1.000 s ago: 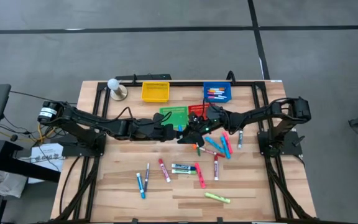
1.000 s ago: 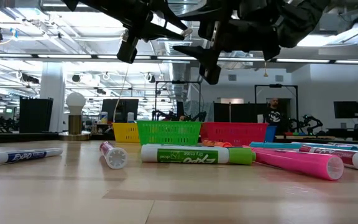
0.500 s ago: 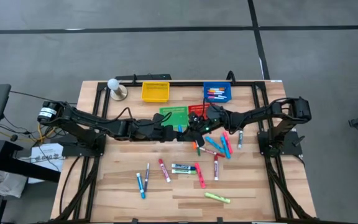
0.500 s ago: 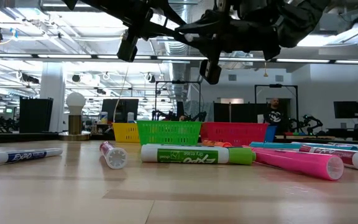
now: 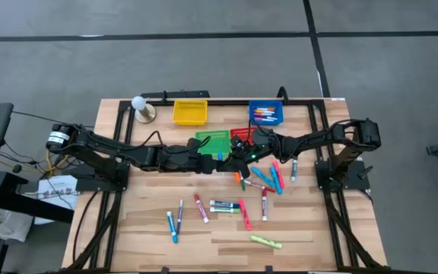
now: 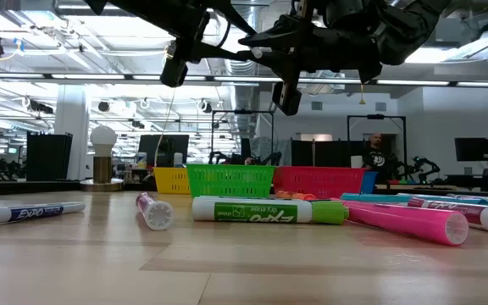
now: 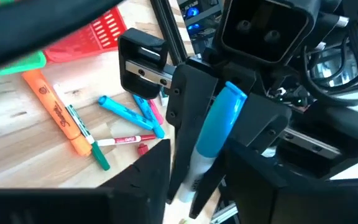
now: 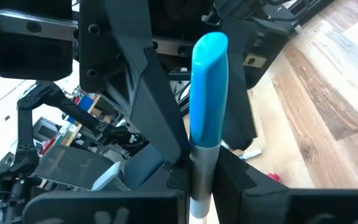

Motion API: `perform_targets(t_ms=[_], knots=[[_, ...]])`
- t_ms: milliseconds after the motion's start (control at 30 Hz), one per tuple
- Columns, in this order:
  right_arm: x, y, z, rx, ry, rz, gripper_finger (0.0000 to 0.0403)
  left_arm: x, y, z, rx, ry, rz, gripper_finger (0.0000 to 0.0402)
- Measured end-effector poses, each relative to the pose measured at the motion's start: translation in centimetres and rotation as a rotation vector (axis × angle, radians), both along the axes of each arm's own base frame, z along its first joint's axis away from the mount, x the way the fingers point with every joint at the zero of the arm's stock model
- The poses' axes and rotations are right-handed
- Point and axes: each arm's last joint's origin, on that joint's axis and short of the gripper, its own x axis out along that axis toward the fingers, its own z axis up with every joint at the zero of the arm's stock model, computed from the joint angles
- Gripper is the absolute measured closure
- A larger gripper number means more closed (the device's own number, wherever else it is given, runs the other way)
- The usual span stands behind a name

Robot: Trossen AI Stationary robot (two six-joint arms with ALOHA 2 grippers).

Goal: Pick & Place Markers
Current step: Put the small blue highlighter pen into the blue bin

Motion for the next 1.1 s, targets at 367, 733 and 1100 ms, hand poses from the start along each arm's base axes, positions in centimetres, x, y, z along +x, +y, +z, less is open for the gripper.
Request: perform_targets(t_ms=[367,733,1100], knots=[[-0.1,-0.8,-0.3,0.005,0.036,-0.022,0.0373,-2.6,1.6,2.0,0.125,0.072,-0.005,0.0185],[-0.9,-4.5,-0.8,0.016,0.086,-0.070,0.0374,-9.3,3.1,6.1,0.434,0.081,0.065,0.0186],[-2.9,-11.1,-1.0,0.009,0.128,-0.196,0.0374,-16.1,4.2,0.8,0.472,0.068,0.156,0.0192]])
